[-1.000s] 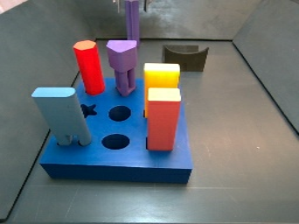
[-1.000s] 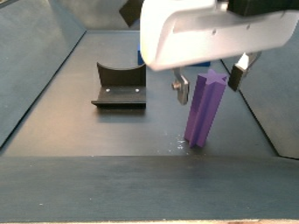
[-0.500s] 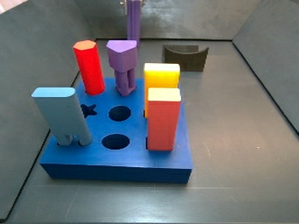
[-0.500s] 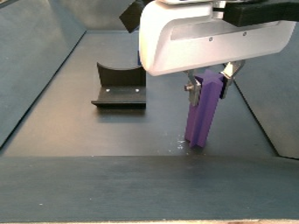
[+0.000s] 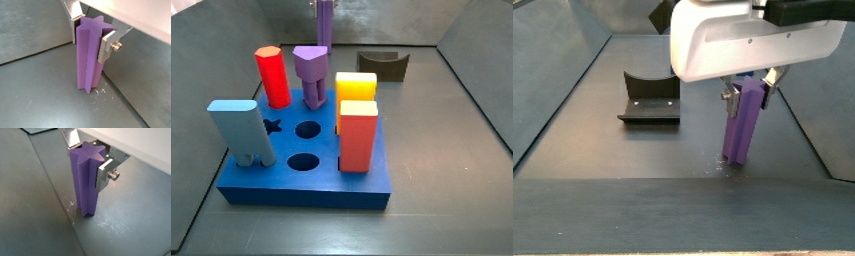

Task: Pick up the star object. Move up. Move to above the board. Insert the star object.
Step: Pick up the star object, then move up.

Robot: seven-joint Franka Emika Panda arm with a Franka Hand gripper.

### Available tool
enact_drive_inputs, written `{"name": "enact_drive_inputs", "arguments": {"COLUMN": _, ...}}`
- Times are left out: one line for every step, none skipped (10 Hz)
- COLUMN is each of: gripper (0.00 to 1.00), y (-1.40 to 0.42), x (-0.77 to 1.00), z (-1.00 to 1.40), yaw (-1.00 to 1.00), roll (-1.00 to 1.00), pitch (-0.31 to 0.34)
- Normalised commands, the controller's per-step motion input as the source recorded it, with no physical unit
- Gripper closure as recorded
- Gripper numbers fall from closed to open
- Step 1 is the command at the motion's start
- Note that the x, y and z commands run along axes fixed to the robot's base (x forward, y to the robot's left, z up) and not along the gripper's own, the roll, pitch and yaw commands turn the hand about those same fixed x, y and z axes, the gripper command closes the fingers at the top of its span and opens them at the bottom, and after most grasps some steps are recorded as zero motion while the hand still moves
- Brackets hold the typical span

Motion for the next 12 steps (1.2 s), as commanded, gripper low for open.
{"name": "enact_drive_inputs", "arguments": {"gripper": 1.0, "y": 0.0, "x": 0.0, "z": 0.0, "yaw": 0.0, "roll": 0.0, "pitch": 0.0}}
{"name": "enact_drive_inputs", "arguments": {"gripper": 1.0, "y": 0.0, "x": 0.0, "z": 0.0, "yaw": 0.0, "roll": 0.0, "pitch": 0.0}}
{"name": "enact_drive_inputs", "arguments": {"gripper": 1.0, "y": 0.0, "x": 0.0, "z": 0.0, "yaw": 0.0, "roll": 0.0, "pitch": 0.0}}
{"name": "enact_drive_inputs", "arguments": {"gripper": 1.0, "y": 0.0, "x": 0.0, "z": 0.0, "yaw": 0.0, "roll": 0.0, "pitch": 0.0}}
{"name": "enact_drive_inputs", "arguments": {"gripper": 1.0, "y": 0.0, "x": 0.0, "z": 0.0, "yaw": 0.0, "roll": 0.0, "pitch": 0.0}}
{"name": "enact_drive_inputs", "arguments": {"gripper": 1.0, "y": 0.0, "x": 0.0, "z": 0.83, "yaw": 0.0, "roll": 0.0, "pitch": 0.0}}
{"name": "enact_drive_inputs", "arguments": {"gripper": 1.0, "y": -0.09, "x": 0.08, "z": 0.83, "yaw": -0.02, "roll": 0.0, "pitch": -0.011}}
{"name": "enact_drive_inputs", "arguments": {"gripper": 1.0, "y": -0.06, "x": 0.05, "z": 0.73, "yaw": -0.02, "roll": 0.02, "pitch": 0.022}}
{"name": "enact_drive_inputs", "arguments": {"gripper": 1.0, "y": -0.03, "x": 0.02, "z": 0.56, "yaw": -0.01, "roll": 0.04, "pitch": 0.059}}
{"name": "enact_drive_inputs", "arguments": {"gripper": 1.0, "y": -0.02, "x": 0.02, "z": 0.48, "yaw": 0.0, "roll": 0.05, "pitch": 0.074}}
{"name": "enact_drive_inputs", "arguments": {"gripper": 1.0, "y": -0.01, "x": 0.01, "z": 0.32, "yaw": 0.01, "roll": 0.06, "pitch": 0.094}}
{"name": "enact_drive_inputs", "arguments": {"gripper": 1.0, "y": 0.0, "x": 0.01, "z": 0.2, "yaw": 0.01, "roll": 0.07, "pitch": 0.101}}
